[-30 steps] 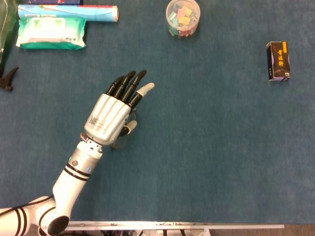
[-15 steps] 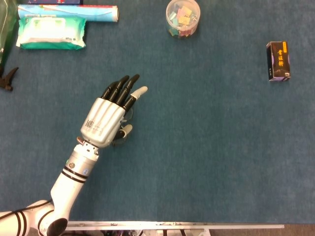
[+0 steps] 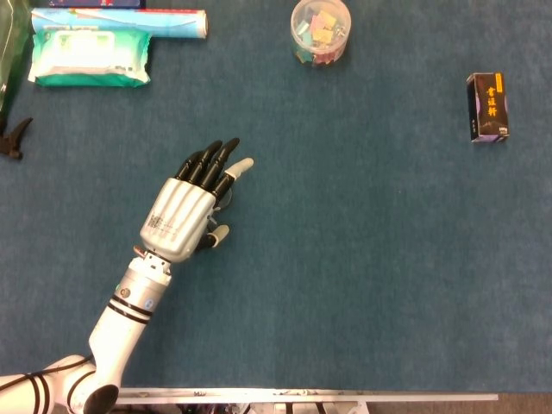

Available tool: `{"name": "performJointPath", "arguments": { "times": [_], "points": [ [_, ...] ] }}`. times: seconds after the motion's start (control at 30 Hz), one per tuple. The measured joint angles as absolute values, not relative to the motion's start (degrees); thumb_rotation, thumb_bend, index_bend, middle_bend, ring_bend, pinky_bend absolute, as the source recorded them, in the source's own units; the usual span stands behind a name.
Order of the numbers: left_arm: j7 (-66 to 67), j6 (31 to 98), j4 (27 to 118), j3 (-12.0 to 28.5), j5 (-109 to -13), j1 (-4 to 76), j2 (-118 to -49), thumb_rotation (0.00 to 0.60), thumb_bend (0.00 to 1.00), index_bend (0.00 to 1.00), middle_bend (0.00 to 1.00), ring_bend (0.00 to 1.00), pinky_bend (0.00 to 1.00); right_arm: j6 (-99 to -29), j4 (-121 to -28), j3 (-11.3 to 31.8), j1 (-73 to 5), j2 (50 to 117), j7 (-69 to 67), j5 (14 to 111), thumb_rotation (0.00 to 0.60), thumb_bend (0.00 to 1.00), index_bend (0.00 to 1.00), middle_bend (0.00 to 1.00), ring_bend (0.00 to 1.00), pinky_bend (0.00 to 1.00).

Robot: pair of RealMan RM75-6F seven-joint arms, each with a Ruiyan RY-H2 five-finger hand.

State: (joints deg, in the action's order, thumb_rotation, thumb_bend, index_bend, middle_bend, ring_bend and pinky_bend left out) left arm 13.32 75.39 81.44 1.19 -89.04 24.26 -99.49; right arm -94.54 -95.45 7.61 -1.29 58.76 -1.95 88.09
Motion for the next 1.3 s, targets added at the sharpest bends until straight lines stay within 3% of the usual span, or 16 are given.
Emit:
{"name": "performJointPath", "arguments": {
  "times": [0.47, 0.63, 0.83, 1.3],
  "points": [
    [16.69, 76.50, 86.49, 1.74, -90.84, 24.20, -95.89, 0.600, 0.15, 0.14, 0.00, 0.00, 0.14, -94.48, -95.43, 7.54, -1.35, 58.89, -1.65, 88.29, 0.600, 0.17, 0.51, 0.47, 0.36, 0.60],
    [16.41, 75.30, 85.37, 2.64, -89.50, 24.58, -95.03, 0.600, 0.14, 0.13, 0.00, 0.00, 0.14, -94.06, -95.51, 7.81, -1.67, 58.99, -1.29, 87.87, 0.600, 0.17, 0.51, 0.47, 0.36, 0.60],
    [14.05, 74.09, 82.84, 3.02, -88.63, 24.97, -94.58, 0.600, 0.03, 0.12, 0.00, 0.00, 0.14, -94.14, -95.56, 7.77, -1.61, 59.04, -1.17, 87.86, 0.600, 0.17, 0.51, 0.47, 0.36, 0.60],
    [7.68, 71.63, 77.65, 1.46, -88.47, 25.33, -95.10, 0.600, 0.01, 0.11, 0.00, 0.00, 0.14, -94.23, -95.61, 7.78, -1.58, 59.09, -1.08, 87.89, 0.600, 0.17, 0.51, 0.47, 0.36, 0.60]
  ]
}}
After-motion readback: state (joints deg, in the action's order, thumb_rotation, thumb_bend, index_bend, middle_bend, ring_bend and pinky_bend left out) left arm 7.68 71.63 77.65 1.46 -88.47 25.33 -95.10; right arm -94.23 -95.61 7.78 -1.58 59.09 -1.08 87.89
